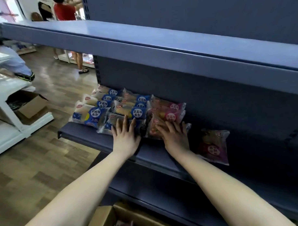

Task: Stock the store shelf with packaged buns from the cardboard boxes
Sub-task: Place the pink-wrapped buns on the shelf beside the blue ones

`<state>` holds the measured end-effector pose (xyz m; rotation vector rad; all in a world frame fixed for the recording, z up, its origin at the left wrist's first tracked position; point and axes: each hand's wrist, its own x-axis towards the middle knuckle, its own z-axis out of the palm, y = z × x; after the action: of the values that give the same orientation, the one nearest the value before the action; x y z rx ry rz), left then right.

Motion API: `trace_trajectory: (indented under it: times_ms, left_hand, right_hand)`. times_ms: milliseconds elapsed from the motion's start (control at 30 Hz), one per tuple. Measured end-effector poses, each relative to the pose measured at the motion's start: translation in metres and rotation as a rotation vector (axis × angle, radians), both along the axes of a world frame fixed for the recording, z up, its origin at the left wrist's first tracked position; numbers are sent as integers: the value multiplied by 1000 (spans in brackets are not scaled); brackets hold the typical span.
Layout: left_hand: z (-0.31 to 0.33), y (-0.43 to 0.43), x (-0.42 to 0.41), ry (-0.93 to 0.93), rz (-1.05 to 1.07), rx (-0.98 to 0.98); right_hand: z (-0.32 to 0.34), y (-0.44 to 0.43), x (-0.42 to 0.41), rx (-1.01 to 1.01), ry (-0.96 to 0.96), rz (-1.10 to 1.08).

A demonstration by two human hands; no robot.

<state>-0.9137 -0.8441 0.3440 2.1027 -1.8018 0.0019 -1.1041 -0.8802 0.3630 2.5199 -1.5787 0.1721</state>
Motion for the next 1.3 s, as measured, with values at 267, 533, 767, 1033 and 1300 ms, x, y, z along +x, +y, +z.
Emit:
trace_trajectory:
  times_ms: [267, 533, 767, 1033, 1300]
  left_hand:
    - [-18, -10, -1, -2, 26, -97]
    - [-22, -12, -1, -7, 36, -145]
    - [-21, -12, 0, 6, 12, -108]
    - [-13, -12, -12, -69, -50, -139]
    - [24, 0, -118, -55, -447, -214]
  right_hand:
    - [-9, -22, 23, -25, 31, 5]
    - [-17, -28, 27, 11, 7, 55]
    - [-6, -14, 18, 22, -67, 66]
    - [-4, 31, -26, -45, -51, 43]
    - [14, 56, -110, -96, -128, -234]
